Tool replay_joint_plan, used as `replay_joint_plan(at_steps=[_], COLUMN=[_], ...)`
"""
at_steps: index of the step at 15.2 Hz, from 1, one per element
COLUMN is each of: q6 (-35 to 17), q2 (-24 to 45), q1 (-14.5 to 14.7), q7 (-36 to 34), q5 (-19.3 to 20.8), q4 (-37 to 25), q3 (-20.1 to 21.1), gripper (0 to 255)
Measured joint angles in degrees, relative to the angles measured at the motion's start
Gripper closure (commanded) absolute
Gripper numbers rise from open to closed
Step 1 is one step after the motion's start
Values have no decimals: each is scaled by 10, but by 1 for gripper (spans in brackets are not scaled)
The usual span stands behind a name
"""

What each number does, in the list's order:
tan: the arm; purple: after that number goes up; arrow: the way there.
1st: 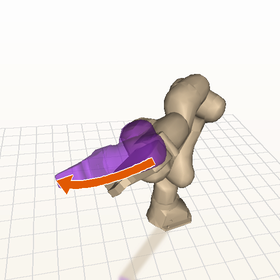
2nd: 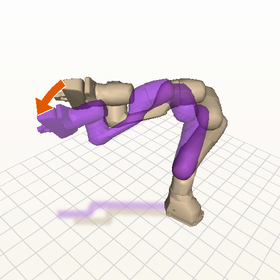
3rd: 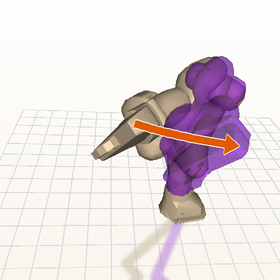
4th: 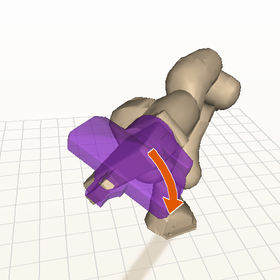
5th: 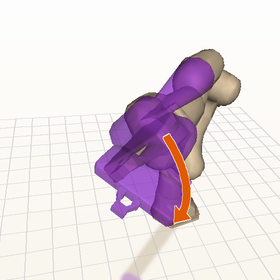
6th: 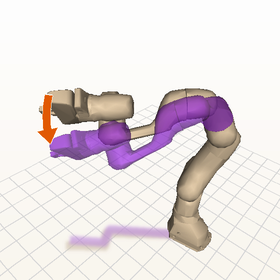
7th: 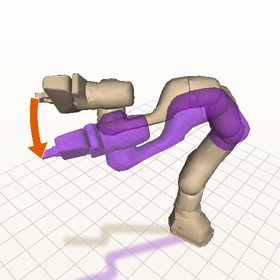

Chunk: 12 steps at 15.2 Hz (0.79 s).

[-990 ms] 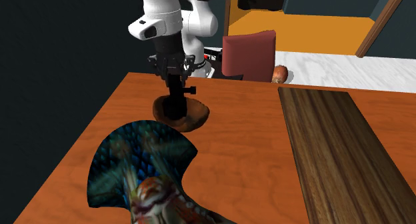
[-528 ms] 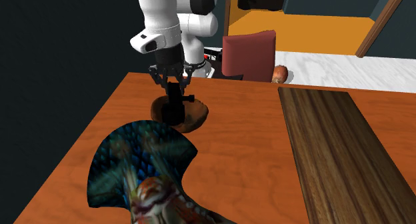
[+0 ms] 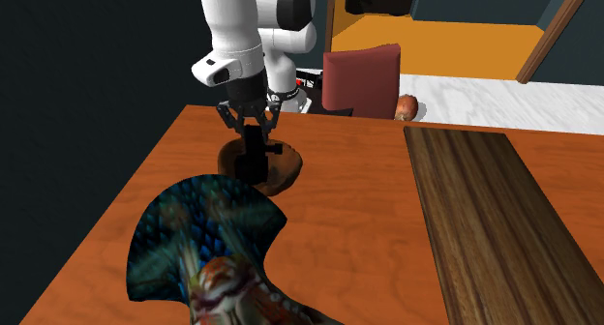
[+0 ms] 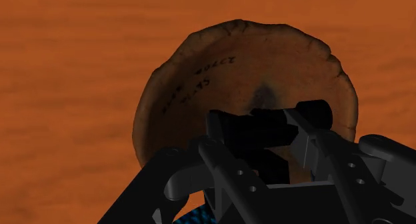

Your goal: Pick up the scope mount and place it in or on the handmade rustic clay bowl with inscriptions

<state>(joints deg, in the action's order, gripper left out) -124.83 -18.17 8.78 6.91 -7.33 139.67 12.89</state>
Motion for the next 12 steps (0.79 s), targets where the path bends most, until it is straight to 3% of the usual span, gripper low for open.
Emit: replay_joint_plan(at_steps=[1,7,12], q6=[0,0,69], q2=[0,0,-28], q1=[0,0,-1], q7=[0,0,2], q5=[0,0,1], q4=[0,0,-41], q3=[0,0,-7], gripper=[0,0,0])
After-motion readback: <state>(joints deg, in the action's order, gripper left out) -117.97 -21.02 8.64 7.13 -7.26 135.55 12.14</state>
